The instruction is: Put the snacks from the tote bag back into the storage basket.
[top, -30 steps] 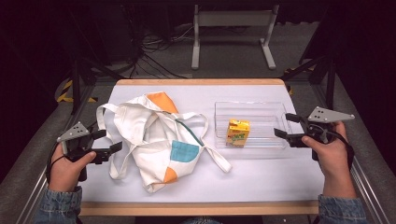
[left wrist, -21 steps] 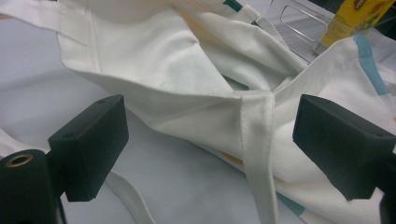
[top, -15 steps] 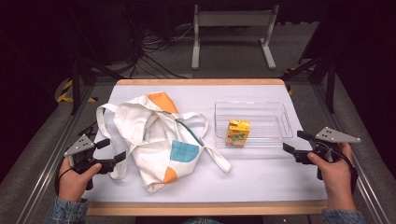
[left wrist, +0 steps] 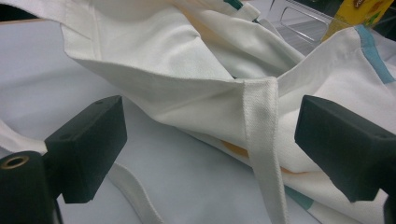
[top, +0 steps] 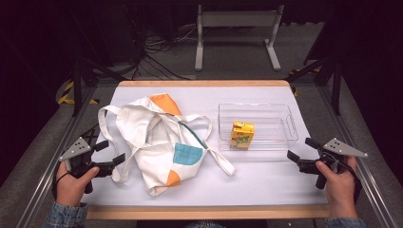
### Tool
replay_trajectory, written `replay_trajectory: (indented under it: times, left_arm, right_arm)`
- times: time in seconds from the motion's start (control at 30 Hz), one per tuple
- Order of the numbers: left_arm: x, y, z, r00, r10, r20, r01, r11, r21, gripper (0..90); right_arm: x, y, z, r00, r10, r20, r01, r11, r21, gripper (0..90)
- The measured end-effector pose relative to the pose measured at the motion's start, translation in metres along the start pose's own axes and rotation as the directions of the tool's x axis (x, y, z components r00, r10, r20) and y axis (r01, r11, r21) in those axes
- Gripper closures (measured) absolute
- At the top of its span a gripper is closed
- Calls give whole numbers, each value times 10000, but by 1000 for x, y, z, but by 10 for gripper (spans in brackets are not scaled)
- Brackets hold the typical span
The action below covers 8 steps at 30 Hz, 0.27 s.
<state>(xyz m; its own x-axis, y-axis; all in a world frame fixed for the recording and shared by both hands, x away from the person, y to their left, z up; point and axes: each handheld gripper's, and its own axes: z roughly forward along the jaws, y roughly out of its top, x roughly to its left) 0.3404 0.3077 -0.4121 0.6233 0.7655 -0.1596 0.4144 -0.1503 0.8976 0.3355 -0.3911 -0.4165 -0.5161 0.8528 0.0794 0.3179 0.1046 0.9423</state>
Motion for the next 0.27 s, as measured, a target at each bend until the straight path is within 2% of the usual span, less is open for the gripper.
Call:
replay_trajectory:
  times: [0.13,0.27]
  left_arm:
    - [0,0,-1,10000,7,-21,-7,10000,-67,99]
    - [0,0,-1,9999,126,-5,-126,9999,-39,94]
  right_arm:
    - [1,2,1,9988,-426,-242,423,9990,-115,15]
    - [1,1,1,9990,-392,-210,392,9992,-38,17]
